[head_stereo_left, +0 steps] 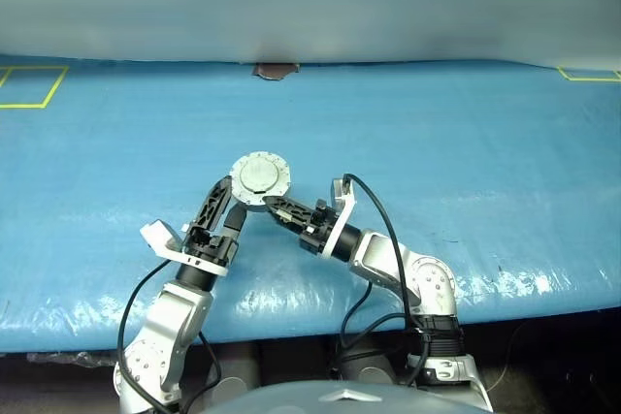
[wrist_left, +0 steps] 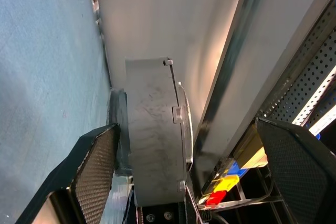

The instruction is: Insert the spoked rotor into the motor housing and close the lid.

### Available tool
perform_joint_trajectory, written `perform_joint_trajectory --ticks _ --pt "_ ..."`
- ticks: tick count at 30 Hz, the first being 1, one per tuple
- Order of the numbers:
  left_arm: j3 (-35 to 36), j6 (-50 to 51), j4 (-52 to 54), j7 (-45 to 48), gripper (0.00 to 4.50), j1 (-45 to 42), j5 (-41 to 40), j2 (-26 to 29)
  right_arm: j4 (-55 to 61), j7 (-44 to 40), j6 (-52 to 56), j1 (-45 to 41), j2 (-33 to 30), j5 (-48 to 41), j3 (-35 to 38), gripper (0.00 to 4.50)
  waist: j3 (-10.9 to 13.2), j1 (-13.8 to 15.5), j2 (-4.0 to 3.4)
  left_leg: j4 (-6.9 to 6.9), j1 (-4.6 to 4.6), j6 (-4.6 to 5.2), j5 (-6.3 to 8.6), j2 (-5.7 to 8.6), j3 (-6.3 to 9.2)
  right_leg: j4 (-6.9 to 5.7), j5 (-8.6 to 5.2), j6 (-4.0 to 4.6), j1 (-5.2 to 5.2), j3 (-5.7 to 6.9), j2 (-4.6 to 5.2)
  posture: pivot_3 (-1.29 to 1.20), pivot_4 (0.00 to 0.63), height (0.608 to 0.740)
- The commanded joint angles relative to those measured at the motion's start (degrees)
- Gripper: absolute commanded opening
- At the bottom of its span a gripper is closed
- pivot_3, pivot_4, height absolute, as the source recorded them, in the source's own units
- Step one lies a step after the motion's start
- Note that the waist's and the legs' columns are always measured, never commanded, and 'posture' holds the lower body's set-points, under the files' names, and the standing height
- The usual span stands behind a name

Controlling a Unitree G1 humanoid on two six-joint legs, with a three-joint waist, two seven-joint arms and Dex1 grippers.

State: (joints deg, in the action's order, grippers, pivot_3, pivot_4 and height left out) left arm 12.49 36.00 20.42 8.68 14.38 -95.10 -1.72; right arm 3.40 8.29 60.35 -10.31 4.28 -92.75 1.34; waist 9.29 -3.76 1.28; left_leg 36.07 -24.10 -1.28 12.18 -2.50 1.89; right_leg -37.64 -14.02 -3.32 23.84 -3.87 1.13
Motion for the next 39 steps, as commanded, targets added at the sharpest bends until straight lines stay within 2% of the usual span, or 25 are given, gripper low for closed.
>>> perform_joint_trajectory --ticks 1,9,14,20,34,37,39 --pt "-1.33 0.33 0.85 -0.42 4.5 -0.08 -0.35 0.39 4.4 -1.24 0.61 -0.76 1.24 -3.46 -2.82 1.18 0.0 0.0 0.0 0.0 0.0 0.0 0.0 0.0 0.0 0.0 0.0 0.0 0.0 0.0 0.0 0.0 0.15 0.74" --pt "-1.04 1.14 2.88 1.14 4.5 6.37 -1.99 1.89 4.41 -1.93 -0.6 -1.03 0.58 -3.1 -2.22 1.18 0.01 -0.04 -0.01 -0.01 -0.01 0.01 0.01 -0.01 0.0 0.01 -0.01 0.02 0.02 0.0 0.01 0.0 0.15 0.74" --pt "-0.86 -0.09 2.96 2.03 4.5 7.16 -1.55 1.48 4.31 -2.26 -0.55 -1.15 0.45 -3.31 -2.68 1.18 0.01 0.05 -0.01 0.04 -0.01 0.01 0.01 -0.01 0.0 0.01 -0.02 0.02 0.02 0.01 0.02 0.0 0.15 0.74" --pt "-0.64 -0.74 2.13 5.69 4.5 4.54 -1.02 2.05 4.28 -2.53 0.12 -0.93 0.3 -3.22 -3.57 1.18 0.01 0.04 -0.02 0.03 -0.03 0.0 0.01 -0.01 0.0 0.01 -0.02 0.02 0.03 0.01 0.01 0.0 0.15 0.74" --pt "-1.71 0.38 -2.04 2.58 4.5 -3.04 -0.94 2.66 5.98 -2.52 0.35 0.77 -0.29 -5.59 -7.03 1.18 0.0 0.04 -0.01 0.04 -0.04 0.01 0.01 0.0 0.01 0.01 0.0 0.0 0.01 0.01 0.01 0.0 0.15 0.74" --pt "-2.1 0.5 -1.8 1.13 3.93 -3.08 -1.22 2.54 6.05 -2.57 -0.04 0.86 -0.71 -5.39 -7.31 1.18 0.0 0.05 -0.01 0.04 -0.02 0.01 0.01 0.0 0.01 0.0 0.0 -0.01 0.0 0.01 0.0 0.0 0.15 0.74" --pt "-2.21 0.46 -1.3 0.76 3.25 -2.78 -1.46 2.38 6.0 -2.72 -0.4 0.86 -1.0 -5.17 -7.3 1.18 0.0 0.03 -0.01 0.05 -0.03 0.01 0.01 0.0 0.01 0.0 0.0 -0.01 0.0 0.01 0.0 0.0 0.15 0.74"
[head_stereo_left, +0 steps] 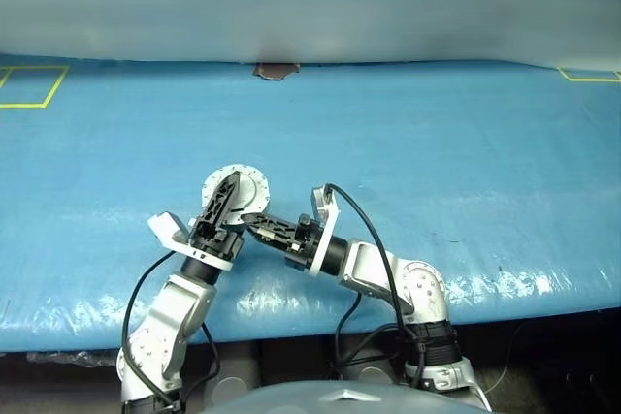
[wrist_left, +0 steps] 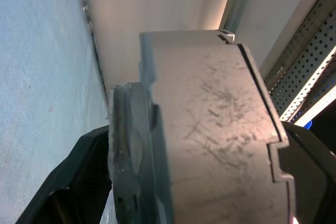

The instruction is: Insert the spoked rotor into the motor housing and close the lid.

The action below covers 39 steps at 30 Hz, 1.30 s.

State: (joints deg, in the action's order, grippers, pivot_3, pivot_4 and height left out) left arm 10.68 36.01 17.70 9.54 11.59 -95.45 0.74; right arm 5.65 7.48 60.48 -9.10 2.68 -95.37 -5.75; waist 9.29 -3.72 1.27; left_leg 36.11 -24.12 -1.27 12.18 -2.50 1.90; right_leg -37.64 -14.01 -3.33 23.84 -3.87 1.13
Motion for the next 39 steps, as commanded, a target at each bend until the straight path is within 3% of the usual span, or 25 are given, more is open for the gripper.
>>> perform_joint_trajectory --ticks 1,3,11,21,27,30,33,39 --pt "-0.44 0.31 1.84 -0.36 2.93 0.32 -1.18 -0.26 3.8 -2.08 -0.79 -0.36 0.48 -2.05 -0.15 1.18 0.0 0.02 0.0 0.0 0.0 0.0 0.0 0.0 0.0 0.0 0.0 0.0 0.0 0.0 0.0 0.0 0.15 0.74" --pt "-0.46 0.05 2.8 -0.86 2.49 1.05 -1.25 -0.57 4.28 -2.73 -1.7 -0.38 0.26 0.41 0.0 1.18 0.0 -0.04 0.0 0.0 0.0 0.0 0.0 0.0 0.01 0.0 0.0 0.0 0.0 0.0 0.0 0.0 0.15 0.74" --pt "0.52 -2.96 5.66 -2.56 2.47 3.31 0.84 -1.34 6.96 -8.53 -7.82 -0.42 -3.06 18.04 0.5 1.18 0.0 0.24 0.01 0.02 0.01 0.0 0.0 0.0 0.01 0.0 0.0 0.0 -0.01 0.0 0.0 0.0 0.15 0.74" --pt "4.42 -7.51 2.68 -3.24 2.47 0.1 7.4 0.36 12.12 -15.7 -12.39 4.04 -9.25 32.07 0.1 4.49 0.0 0.44 0.02 -0.01 0.02 -0.01 0.0 0.01 0.01 0.0 0.0 0.0 -0.01 0.0 -0.02 0.0 0.15 0.74" --pt "6.33 -7.92 -2.64 -6.88 2.47 -6.82 10.11 2.55 19.24 -23.13 -19.94 9.34 -14.24 43.93 -3.61 4.5 -0.03 1.24 0.08 0.07 0.04 -0.01 0.0 0.07 0.0 0.02 0.02 -0.05 -0.07 -0.01 0.03 0.0 0.15 0.74" --pt "7.25 -7.99 -6.21 -7.87 2.47 -10.68 11.35 3.01 21.71 -28.87 -29.35 12.99 -16.25 52.37 -6.2 4.5 -0.02 1.49 0.1 0.06 0.05 -0.01 0.0 0.07 -0.01 0.02 0.03 -0.06 -0.08 -0.01 0.01 0.0 0.15 0.74" --pt "7.97 -7.53 -8.43 -8.13 2.47 -13.07 12.14 3.06 21.7 -33.07 -41.25 16.22 -19.04 64.59 -10.35 4.5 -0.01 1.56 0.11 0.06 0.05 -0.02 -0.01 0.06 -0.01 0.02 0.04 -0.08 -0.07 -0.01 0.01 0.0 0.15 0.74" --pt "8.82 -6.47 -10.44 -9.62 2.47 -14.77 13.18 3.24 17.26 -34.55 -53.44 18.11 -21.22 79.38 -15.06 4.5 0.0 1.65 0.18 0.06 0.19 -0.06 -0.03 0.07 -0.03 0.0 0.07 -0.12 -0.19 -0.03 0.02 0.0 0.15 0.74"
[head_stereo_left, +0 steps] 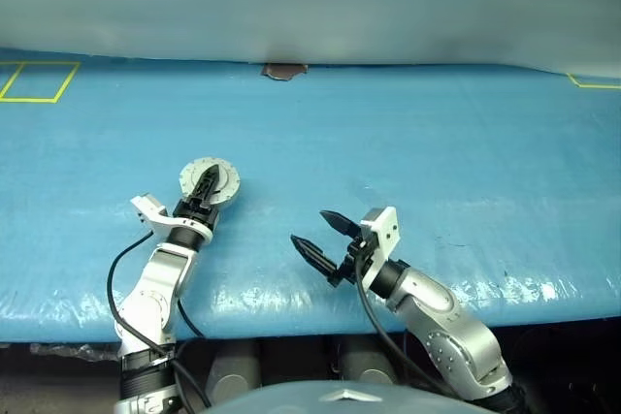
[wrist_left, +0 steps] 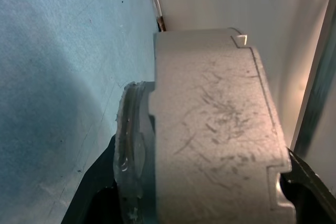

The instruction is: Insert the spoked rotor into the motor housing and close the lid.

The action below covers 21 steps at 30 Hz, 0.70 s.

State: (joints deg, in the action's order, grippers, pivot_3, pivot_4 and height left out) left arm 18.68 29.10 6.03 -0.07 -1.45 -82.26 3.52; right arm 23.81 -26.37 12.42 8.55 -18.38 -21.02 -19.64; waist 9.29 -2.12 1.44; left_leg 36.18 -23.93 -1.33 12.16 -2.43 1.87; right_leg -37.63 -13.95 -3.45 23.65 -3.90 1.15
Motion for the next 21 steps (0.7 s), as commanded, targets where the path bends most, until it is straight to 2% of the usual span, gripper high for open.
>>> perform_joint_trajectory --ticks 1,5,21 --pt "1.07 0.61 0.7 -0.54 2.47 -1.99 0.48 0.55 -1.72 -0.45 -6.92 0.62 0.24 6.27 -1.26 4.5 0.0 0.1 0.02 0.0 0.03 0.0 0.0 0.0 0.0 -0.01 0.0 0.0 -0.03 0.0 0.0 0.0 0.15 0.74" --pt "1.56 1.92 -0.43 -0.89 2.47 -2.5 1.63 1.02 -3.73 -0.88 -10.33 1.17 0.86 9.27 -1.7 4.5 0.03 0.12 0.12 0.0 0.02 -0.02 -0.01 0.0 -0.01 -0.01 0.0 0.01 -0.03 -0.01 0.01 0.0 0.15 0.74" --pt "1.86 7.33 -10.1 -2.82 2.47 -8.69 12.17 5.04 -6.19 -1.51 -8.61 0.83 3.32 12.23 -1.93 4.5 0.01 0.74 0.14 0.05 0.25 -0.07 -0.04 0.0 0.0 -0.14 0.0 0.02 -0.23 0.0 0.01 0.0 0.15 0.74"
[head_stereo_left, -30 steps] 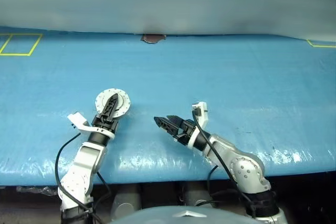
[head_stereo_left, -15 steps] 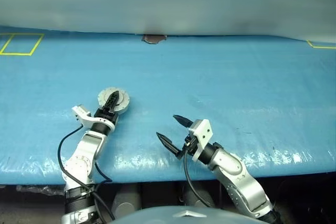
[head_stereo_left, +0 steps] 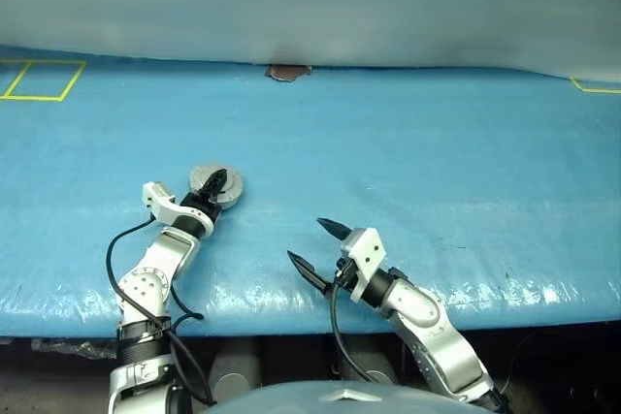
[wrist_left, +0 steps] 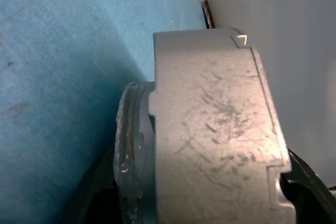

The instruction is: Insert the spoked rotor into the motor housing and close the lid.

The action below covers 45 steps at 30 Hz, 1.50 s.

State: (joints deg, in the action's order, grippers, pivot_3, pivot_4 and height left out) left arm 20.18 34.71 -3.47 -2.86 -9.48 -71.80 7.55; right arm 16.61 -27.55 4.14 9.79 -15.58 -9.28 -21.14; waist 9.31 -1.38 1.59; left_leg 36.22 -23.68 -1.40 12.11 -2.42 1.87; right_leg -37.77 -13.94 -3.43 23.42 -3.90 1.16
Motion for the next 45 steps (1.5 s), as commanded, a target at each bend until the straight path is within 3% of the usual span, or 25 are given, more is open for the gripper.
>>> perform_joint_trajectory --ticks 1,5,6,19,31,45 --pt "0.47 2.2 -0.63 -0.05 3.19 -0.67 1.9 1.09 0.98 -0.32 -0.27 -0.41 0.63 0.58 -0.45 4.5 -0.02 -0.01 -0.02 0.01 0.02 -0.01 0.0 0.0 0.0 -0.02 0.0 0.0 -0.01 0.0 0.0 0.0 0.15 0.74" --pt "1.88 3.56 -0.01 -0.96 4.35 0.34 1.94 1.09 0.84 -0.3 0.23 -0.51 1.05 0.9 -0.36 4.5 -0.31 -0.02 -0.12 0.01 0.12 -0.02 -0.02 0.0 0.0 -0.04 0.0 0.0 -0.11 0.0 0.0 0.0 0.15 0.74" --pt "2.18 3.9 0.23 -1.02 4.46 0.8 1.99 1.3 0.79 -0.24 0.46 -0.55 1.09 1.09 -0.38 4.5 -0.38 -0.14 -0.14 0.01 0.15 -0.03 -0.02 0.0 0.0 -0.05 0.0 0.0 -0.14 0.0 0.0 0.0 0.15 0.74" --pt "6.99 7.26 6.44 -4.38 4.46 9.94 0.12 3.52 0.42 -1.15 2.11 -1.17 1.68 0.96 -0.23 4.5 -0.57 -2.2 -0.15 -0.18 0.28 -0.05 0.0 -0.09 -0.07 -0.08 -0.05 0.12 -0.09 -0.06 -0.03 0.0 0.15 0.74" --pt "-0.23 7.57 6.78 -2.19 4.46 9.46 13.19 7.89 -0.28 -2.54 3.26 -2.0 2.46 1.1 -0.35 4.5 -0.73 -2.24 -0.33 -0.19 1.18 -0.15 0.06 -0.11 -0.15 -0.07 -0.11 0.19 -0.52 -0.12 0.0 0.0 0.15 0.74" --pt "1.45 14.22 10.31 3.36 4.46 16.7 14.56 15.46 0.2 -2.48 4.31 -1.26 2.34 1.17 -0.02 4.5 -0.84 -3.24 -0.46 -0.42 1.23 -0.37 0.22 -0.2 -0.22 -0.11 -0.19 0.34 -0.53 -0.16 -0.03 0.0 0.15 0.74"
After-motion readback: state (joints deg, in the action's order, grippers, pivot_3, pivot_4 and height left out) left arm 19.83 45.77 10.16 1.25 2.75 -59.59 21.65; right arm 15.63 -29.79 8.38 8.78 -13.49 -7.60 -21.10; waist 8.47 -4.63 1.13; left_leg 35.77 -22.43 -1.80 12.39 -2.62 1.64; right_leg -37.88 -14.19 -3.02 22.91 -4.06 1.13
